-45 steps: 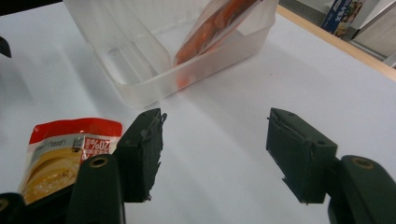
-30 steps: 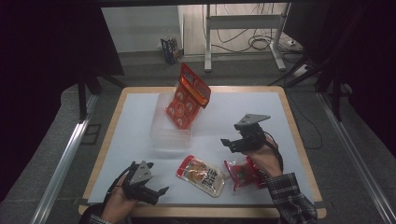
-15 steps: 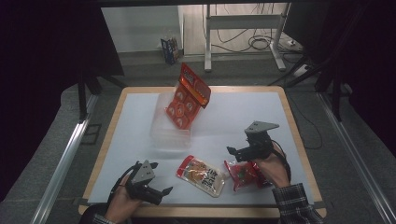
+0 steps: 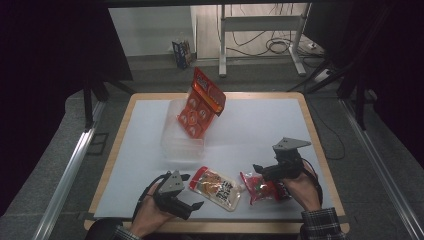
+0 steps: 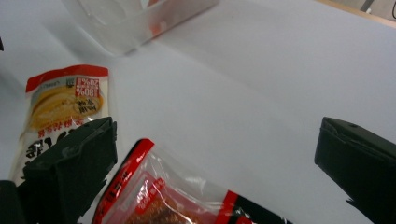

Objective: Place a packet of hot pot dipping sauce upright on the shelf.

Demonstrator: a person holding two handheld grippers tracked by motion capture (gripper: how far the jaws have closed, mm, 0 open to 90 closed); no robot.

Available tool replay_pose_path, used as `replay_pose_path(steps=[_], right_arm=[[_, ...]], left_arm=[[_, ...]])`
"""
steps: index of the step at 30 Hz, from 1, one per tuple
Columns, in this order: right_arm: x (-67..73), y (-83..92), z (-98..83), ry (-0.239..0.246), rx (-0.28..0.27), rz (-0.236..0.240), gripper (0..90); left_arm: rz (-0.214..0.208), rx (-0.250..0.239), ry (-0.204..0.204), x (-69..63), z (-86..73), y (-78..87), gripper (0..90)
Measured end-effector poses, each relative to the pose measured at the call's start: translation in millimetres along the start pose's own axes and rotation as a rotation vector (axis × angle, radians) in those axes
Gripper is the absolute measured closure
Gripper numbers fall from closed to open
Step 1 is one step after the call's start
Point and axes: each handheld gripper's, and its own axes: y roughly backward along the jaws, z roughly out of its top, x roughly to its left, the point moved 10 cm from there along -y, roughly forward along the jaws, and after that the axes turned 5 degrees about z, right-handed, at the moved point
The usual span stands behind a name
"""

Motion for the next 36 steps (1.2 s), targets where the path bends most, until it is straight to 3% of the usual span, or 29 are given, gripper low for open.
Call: replay_pose_path(steps=[4, 12, 18, 26, 29, 36], right_arm=[[-2.8, 4.3, -8.9, -0.004, 0.009, -0.016, 0.0], [-5.0, 10.2, -23.5, -0.049, 0.018, -0.045, 0.0], [-5.2, 17.3, -31.2, -0.048, 0.021, -0.062, 0.0], [-9.8, 27.1, -52.8, -0.083, 0.071, -0.074, 0.5], [-10.6, 32.0, -58.5, -0.104, 0.061, -0.058, 2.2], [-13.3, 42.3, -69.2, -0.126, 0.062, -0.07, 5.9]], left_arm=[[-0.028, -0.008, -0.024, -8.5, 10.0, -11.2, 10.6], [-0.092, -0.056, -0.06, -24.9, 38.1, -30.0, 33.5], [-0.118, -0.069, -0.085, -36.2, 54.3, -51.0, 53.1], [-0.153, -0.046, -0.085, -45.5, 68.0, -80.1, 84.7], [-0.165, -0.041, -0.082, -49.0, 74.0, -90.3, 89.5], [-0.167, -0.011, -0.098, -55.6, 80.8, -112.6, 89.6]])
